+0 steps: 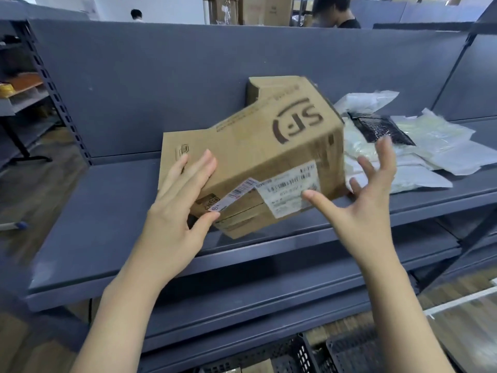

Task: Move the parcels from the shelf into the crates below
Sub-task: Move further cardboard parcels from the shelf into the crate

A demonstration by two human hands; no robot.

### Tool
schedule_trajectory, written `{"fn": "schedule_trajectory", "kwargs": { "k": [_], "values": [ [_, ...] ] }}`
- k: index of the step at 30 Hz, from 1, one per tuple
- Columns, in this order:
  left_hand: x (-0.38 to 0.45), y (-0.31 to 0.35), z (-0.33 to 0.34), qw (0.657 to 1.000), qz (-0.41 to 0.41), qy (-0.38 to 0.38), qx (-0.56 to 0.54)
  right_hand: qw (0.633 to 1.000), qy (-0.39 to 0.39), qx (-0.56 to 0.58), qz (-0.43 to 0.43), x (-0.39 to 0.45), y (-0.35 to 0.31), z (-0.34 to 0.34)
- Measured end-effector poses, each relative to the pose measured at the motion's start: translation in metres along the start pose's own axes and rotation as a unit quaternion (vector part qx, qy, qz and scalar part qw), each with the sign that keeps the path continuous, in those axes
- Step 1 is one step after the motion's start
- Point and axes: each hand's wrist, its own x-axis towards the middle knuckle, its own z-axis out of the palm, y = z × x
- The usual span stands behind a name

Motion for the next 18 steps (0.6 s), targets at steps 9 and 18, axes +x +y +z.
{"fn": "schedule_trajectory", "kwargs": {
  "k": [9,18],
  "values": [
    [0.005,-0.017,0.008,0.999,0.025,-0.022,0.033,0.996,-0.082,-0.039,0.009,0.01,0.0,0.01],
    [-0.005,-0.011,0.007,0.987,-0.14,-0.003,-0.078,0.998,-0.038,-0.019,0.044,0.009,0.004,0.015]
  ]
}}
